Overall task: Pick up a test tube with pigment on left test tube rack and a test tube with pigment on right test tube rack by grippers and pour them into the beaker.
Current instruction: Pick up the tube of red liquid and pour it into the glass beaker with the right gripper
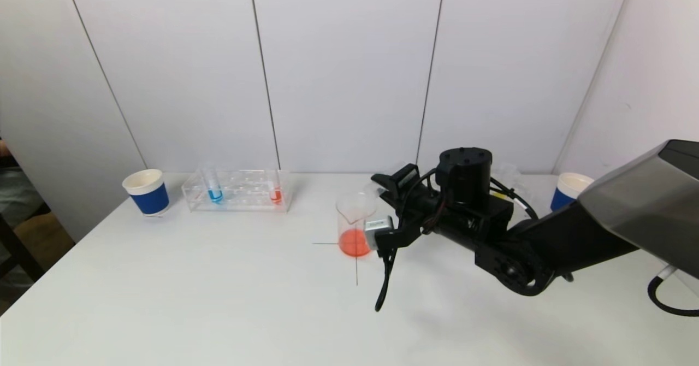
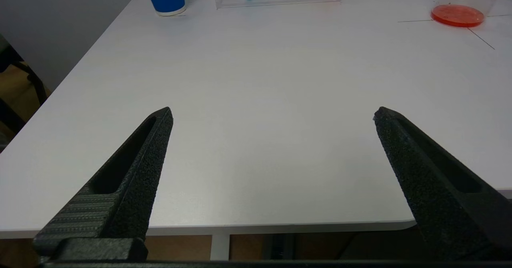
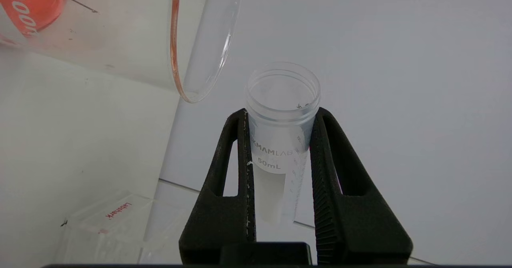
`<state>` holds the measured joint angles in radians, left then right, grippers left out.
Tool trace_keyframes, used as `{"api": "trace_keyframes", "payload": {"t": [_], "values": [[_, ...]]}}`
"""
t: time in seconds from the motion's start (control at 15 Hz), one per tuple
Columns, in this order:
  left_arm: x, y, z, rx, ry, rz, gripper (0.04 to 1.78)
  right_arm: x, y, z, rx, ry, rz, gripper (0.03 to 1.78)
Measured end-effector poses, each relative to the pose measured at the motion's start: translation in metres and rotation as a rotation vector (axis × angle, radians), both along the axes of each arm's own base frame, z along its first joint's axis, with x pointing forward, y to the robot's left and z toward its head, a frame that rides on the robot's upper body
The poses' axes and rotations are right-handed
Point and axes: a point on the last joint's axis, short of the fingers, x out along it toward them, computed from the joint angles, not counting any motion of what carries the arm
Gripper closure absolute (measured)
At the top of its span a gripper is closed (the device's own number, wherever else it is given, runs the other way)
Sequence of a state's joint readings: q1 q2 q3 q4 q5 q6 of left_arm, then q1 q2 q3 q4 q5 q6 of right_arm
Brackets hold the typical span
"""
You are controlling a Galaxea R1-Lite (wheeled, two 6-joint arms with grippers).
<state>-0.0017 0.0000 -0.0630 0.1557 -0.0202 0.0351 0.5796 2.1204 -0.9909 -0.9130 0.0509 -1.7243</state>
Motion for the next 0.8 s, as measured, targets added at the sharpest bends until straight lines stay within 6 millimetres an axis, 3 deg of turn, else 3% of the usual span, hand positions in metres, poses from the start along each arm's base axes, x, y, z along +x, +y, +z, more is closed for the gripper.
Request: {"api": "trace_keyframes", "payload": {"t": [0.8], "values": [[0.0,0.0,0.0,0.0,0.0,0.0,0.06,-0.0028,0.001,0.0041,-0.007,0.002,0.003,1.35]]}}
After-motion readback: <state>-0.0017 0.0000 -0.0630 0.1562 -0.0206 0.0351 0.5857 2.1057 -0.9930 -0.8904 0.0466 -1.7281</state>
